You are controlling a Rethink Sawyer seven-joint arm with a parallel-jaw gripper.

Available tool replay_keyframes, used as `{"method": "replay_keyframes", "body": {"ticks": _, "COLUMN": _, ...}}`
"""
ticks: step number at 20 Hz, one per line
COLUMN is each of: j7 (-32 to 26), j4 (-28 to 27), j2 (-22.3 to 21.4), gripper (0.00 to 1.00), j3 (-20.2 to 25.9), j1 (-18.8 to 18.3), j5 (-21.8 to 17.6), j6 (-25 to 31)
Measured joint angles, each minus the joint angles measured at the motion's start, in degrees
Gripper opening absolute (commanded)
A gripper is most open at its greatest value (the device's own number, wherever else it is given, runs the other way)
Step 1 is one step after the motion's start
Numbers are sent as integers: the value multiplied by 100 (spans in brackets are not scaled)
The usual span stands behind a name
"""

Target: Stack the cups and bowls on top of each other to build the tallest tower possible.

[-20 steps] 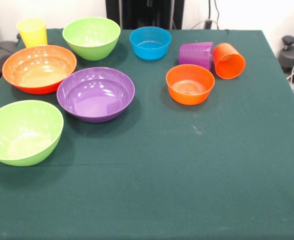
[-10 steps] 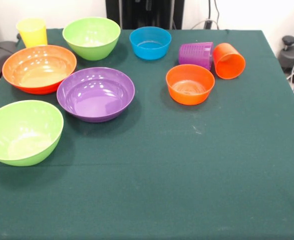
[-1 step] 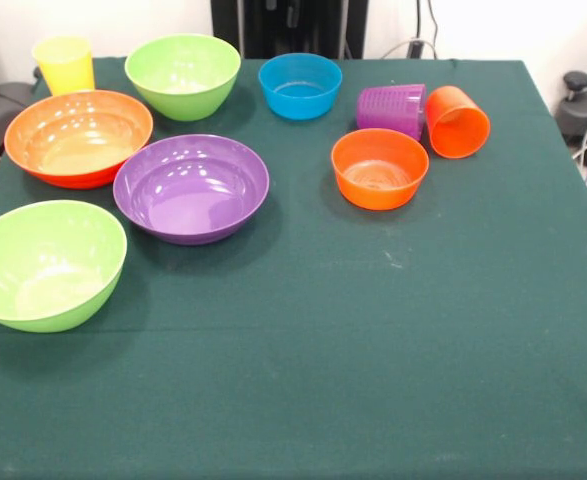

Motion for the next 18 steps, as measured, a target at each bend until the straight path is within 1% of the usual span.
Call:
{"method": "replay_keyframes", "body": {"ticks": 8, "j7": 0, "j4": -135, "j2": 305, "gripper": 100, "j3": -144, "j1": 71, "j5": 224, "j6": -249}}
{"method": "replay_keyframes", "body": {"ticks": 15, "j7": 0, "j4": -220, "j2": 607, "gripper": 100, "j3": -382, "j1": 36, "j5": 428, "j6": -733}}
{"method": "replay_keyframes", "body": {"ticks": 18, "j7": 0, "j4": -265, "j2": 757, "gripper": 100, "j3": -509, "j1": -50, "j5": 514, "j6": -984}}
